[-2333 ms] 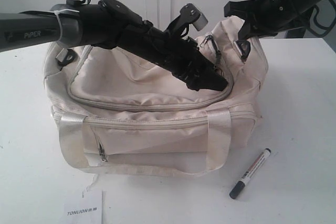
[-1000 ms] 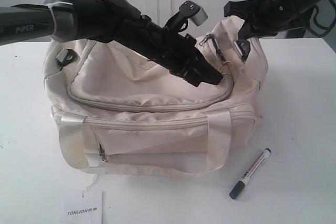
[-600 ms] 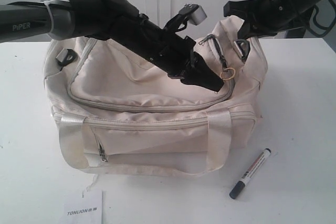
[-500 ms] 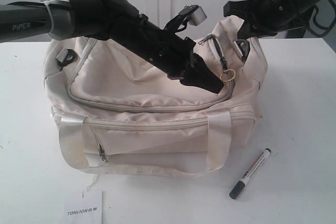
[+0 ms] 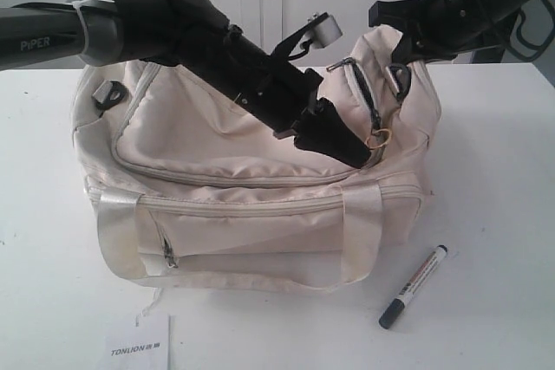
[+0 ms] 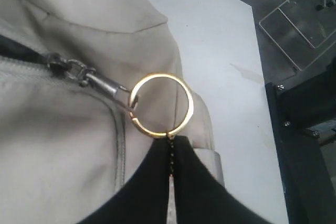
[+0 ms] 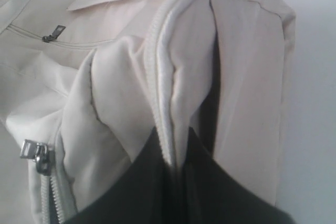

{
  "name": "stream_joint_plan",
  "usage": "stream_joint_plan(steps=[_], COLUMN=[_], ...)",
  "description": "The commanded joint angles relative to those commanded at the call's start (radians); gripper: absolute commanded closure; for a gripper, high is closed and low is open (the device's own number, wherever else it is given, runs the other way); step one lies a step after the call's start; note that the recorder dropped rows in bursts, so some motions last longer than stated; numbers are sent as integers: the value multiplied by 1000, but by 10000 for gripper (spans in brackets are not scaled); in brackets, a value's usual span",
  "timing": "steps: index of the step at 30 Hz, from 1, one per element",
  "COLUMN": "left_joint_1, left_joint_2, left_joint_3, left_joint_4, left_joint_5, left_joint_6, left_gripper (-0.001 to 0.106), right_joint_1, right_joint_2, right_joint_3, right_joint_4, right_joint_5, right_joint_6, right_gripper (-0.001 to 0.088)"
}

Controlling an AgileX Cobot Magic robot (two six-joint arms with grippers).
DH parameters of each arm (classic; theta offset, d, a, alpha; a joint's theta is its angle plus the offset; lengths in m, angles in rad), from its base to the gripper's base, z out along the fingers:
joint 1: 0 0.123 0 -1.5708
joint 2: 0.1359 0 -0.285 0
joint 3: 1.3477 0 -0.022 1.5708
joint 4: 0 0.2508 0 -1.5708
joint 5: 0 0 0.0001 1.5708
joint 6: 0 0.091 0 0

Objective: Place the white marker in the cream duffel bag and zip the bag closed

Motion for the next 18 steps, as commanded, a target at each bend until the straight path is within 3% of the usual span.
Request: stream_joint_plan(steps=[9, 13, 18], left_joint_1=[-11, -53, -93], left_joint_2=[-43, -83, -121], left_joint_3=[0, 0, 0], left_joint_4=[89, 244, 313], left_joint_5=[-9, -47, -112], left_joint_6=[-12, -81, -100], left_gripper=[1053, 1053, 1053], right_joint_1=[0, 0, 0], right_joint_2=[0, 0, 0], right_joint_3=[0, 0, 0], right_joint_4=[0, 0, 0], right_joint_5=[0, 0, 0], right_joint_6=[13, 35, 47], right_gripper=[868, 868, 868])
